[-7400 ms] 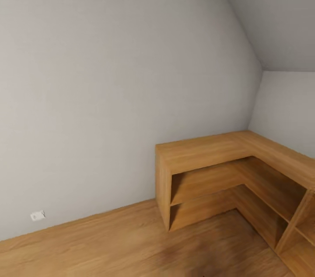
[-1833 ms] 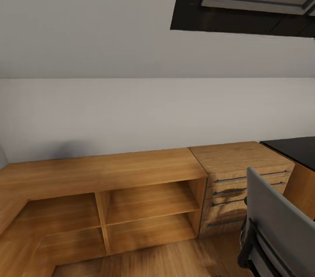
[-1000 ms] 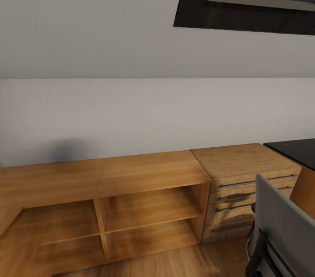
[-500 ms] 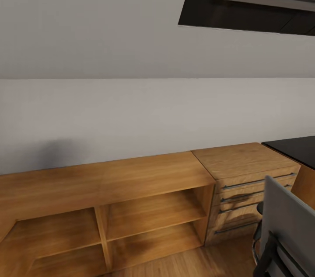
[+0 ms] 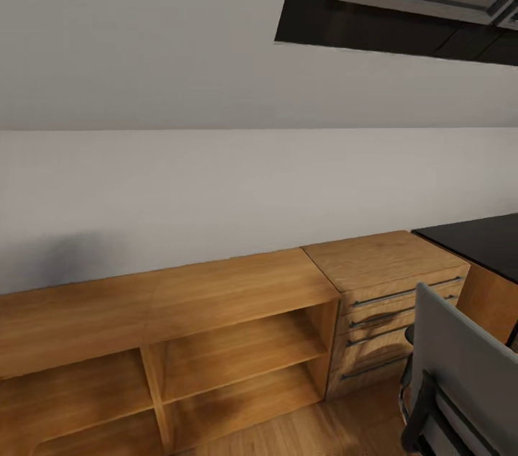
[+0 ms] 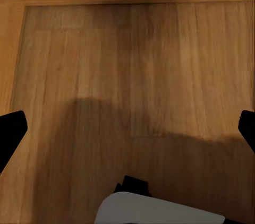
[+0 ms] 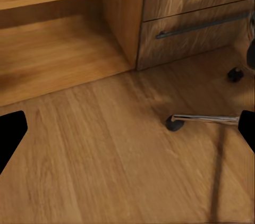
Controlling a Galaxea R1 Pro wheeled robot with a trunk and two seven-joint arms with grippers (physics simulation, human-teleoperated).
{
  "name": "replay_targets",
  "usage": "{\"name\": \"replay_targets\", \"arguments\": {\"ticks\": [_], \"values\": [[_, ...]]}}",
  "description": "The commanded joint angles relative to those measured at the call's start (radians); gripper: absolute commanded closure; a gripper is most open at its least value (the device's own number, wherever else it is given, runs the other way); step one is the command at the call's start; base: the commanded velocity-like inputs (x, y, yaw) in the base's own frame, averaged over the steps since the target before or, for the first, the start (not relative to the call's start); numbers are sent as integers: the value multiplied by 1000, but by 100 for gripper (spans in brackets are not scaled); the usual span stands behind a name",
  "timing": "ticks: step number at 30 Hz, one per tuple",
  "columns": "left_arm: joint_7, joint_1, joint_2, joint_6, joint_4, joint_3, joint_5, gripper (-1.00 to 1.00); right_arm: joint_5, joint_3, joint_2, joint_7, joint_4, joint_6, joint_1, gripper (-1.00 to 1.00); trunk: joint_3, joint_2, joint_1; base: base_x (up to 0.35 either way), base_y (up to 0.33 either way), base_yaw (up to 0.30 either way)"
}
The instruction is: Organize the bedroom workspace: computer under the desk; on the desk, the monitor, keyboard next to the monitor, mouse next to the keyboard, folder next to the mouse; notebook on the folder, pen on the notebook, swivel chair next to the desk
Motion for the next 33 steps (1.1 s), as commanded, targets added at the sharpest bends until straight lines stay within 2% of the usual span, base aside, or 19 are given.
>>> {"name": "replay_targets", "arguments": {"ticks": [1,12,27,33], "values": [[0,0,0,-2,0,7,-4,-100,-1,8,0,-9,0,-1,-1,-100,-1,-1,0,0,27,-264],[-2,0,1,-3,1,7,-5,-100,-1,8,0,-9,1,-1,-1,-100,-1,-1,0,22,165,-271],[-2,0,1,-3,2,8,-5,-100,-2,7,1,-10,1,5,-1,-100,-3,-1,0,4,12,-266],[-1,0,5,-4,2,8,-2,-100,-2,7,1,-10,1,8,-1,-100,-11,-1,0,0,0,-154]]}}
